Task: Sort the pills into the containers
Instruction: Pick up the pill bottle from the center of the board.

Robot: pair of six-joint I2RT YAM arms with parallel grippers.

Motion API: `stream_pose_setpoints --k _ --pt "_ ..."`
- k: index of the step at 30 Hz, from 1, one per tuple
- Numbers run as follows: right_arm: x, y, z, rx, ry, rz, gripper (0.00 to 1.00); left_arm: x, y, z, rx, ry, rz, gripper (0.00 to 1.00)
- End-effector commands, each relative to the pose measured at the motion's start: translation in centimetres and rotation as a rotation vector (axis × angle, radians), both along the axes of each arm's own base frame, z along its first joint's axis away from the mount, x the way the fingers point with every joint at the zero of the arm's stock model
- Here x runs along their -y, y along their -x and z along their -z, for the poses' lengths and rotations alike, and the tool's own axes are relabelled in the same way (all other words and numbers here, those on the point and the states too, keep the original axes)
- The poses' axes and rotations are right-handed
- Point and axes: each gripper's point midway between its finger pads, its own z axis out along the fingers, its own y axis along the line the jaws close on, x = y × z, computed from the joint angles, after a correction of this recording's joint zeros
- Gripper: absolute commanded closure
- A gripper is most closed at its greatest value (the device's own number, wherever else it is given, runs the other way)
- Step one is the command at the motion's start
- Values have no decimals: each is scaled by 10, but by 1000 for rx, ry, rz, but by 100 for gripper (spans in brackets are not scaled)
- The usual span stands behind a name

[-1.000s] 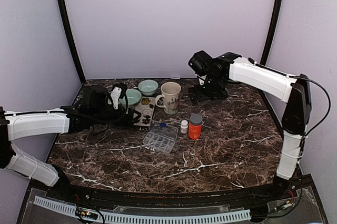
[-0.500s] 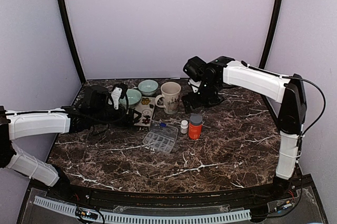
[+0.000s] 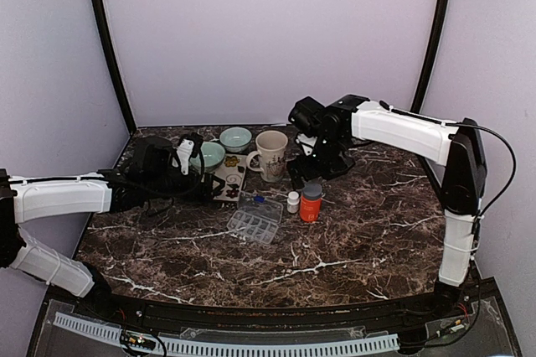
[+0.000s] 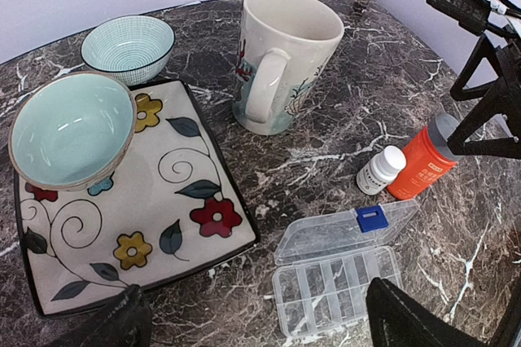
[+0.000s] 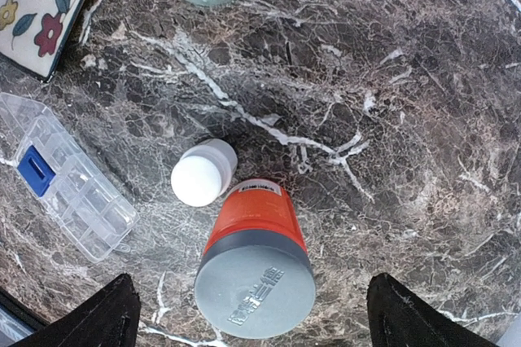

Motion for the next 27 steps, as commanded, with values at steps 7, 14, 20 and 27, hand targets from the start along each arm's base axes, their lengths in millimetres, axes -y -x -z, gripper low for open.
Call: stream_pose_setpoints --k 7,14,20,27 --pt "2 12 24 -59 30 -25 5 -4 3 -3 10 19 -12 5" --pt "1 14 34 -83 35 -38 9 -6 4 -1 6 17 -17 6" --pt "0 10 39 -95 29 -40 14 -8 5 -1 5 15 -22 5" --pt "1 6 44 -112 13 -43 22 -10 5 0 4 7 -27 5"
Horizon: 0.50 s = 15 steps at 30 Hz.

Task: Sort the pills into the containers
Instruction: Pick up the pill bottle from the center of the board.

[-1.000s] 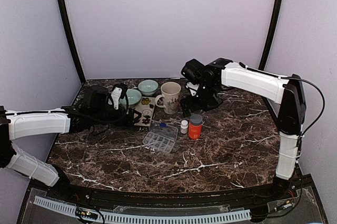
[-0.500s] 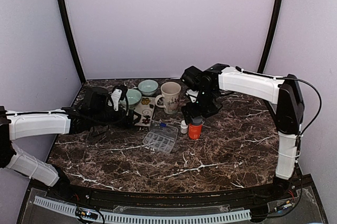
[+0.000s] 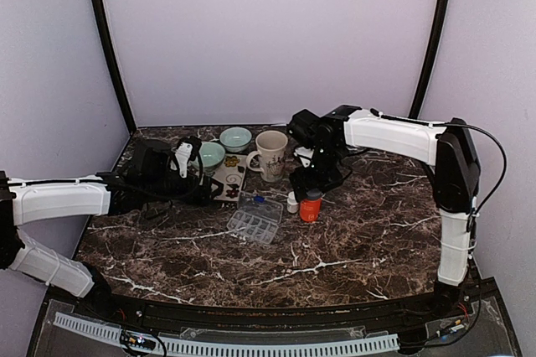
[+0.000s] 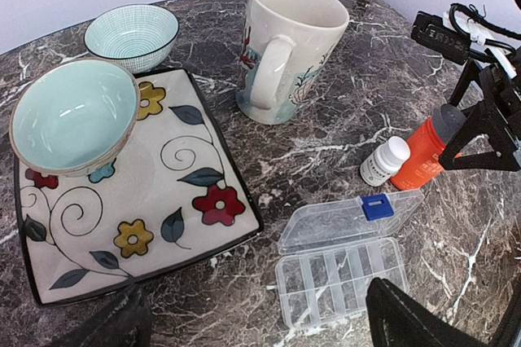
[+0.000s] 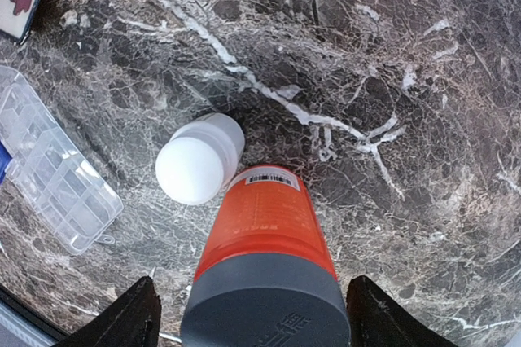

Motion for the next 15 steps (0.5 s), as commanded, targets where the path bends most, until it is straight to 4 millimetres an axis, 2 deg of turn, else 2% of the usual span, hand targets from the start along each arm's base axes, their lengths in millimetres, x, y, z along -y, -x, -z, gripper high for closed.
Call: stream_pose_setpoints --k 1,7,15 --pt "-2 -5 10 -19 -15 -3 23 -5 1 -8 19 13 -20 5" --pt "0 -5 17 -36 -16 -6 36 -5 1 -7 15 13 -21 6" --pt "6 -2 21 -42 -12 -4 67 -2 -2 -9 16 20 -16 6"
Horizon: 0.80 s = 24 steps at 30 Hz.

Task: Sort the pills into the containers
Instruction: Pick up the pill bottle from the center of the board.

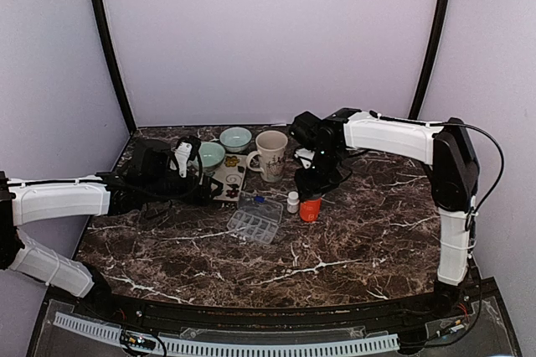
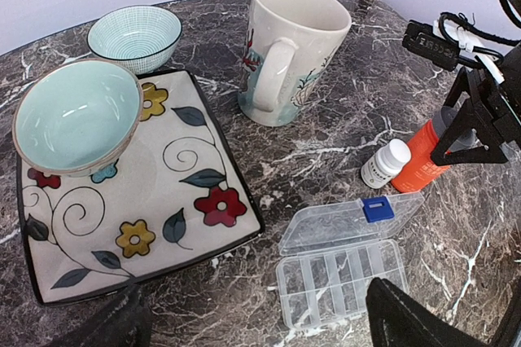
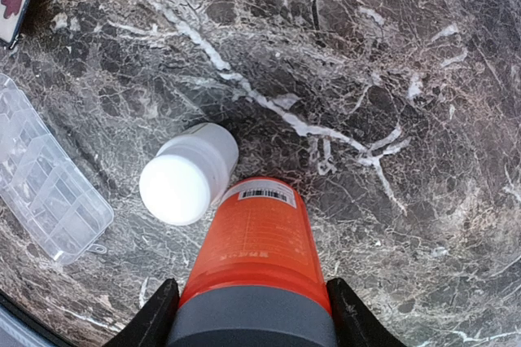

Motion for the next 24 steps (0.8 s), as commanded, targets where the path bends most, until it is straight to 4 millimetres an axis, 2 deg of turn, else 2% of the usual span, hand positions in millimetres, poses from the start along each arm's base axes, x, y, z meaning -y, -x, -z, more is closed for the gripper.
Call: stream_pose_setpoints --k 1,7,13,19,24 --pt "8 3 7 -16 7 7 71 0 -2 -7 11 20 -8 5" --pt "16 4 -6 21 -3 25 86 10 -6 -13 11 64 13 6" --pt "21 4 -34 89 -48 43 100 33 -5 -19 -9 169 92 5" --pt "18 6 -71 157 -150 65 100 59 -4 -30 -36 268 187 3" --pt "7 8 -106 201 -270 62 100 79 -2 -44 -58 349 274 2"
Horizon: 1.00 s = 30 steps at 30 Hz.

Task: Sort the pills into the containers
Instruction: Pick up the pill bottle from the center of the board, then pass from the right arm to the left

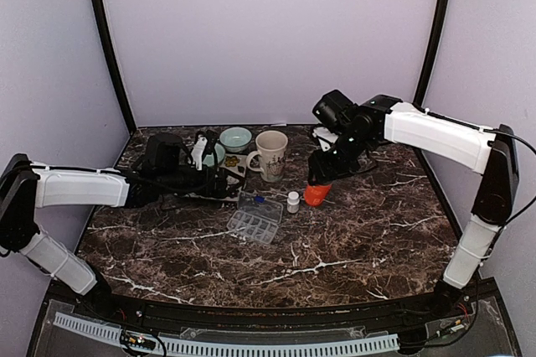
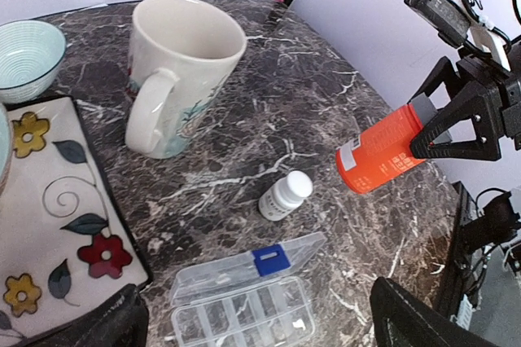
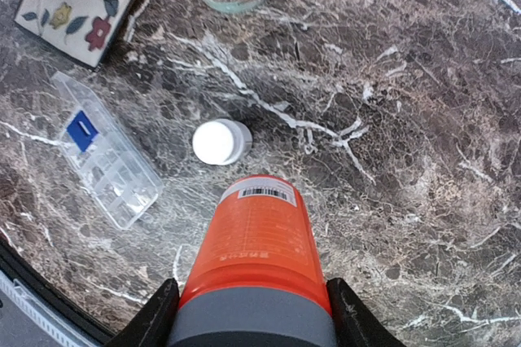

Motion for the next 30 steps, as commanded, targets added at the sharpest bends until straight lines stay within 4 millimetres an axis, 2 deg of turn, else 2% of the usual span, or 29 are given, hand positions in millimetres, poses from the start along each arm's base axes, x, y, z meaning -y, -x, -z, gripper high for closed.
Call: stream_pose_setpoints --k 1,3,5,14,24,30 --pt "-15 -6 -44 78 -157 7 100 26 2 -38 19 151 113 2" --pt "-22 -5 -59 87 -207 -11 100 34 6 -45 2 198 157 2" --pt "-29 -5 -73 102 -258 -30 100 31 0 -51 -12 237 165 1" --pt "-64 -6 -120 141 -461 -120 100 34 1 -75 -57 366 259 1" --pt "-92 -3 -150 129 -650 -190 100 45 6 -86 -131 476 381 1" --pt "-104 -2 -157 107 -715 -218 100 49 4 -94 -166 554 436 1"
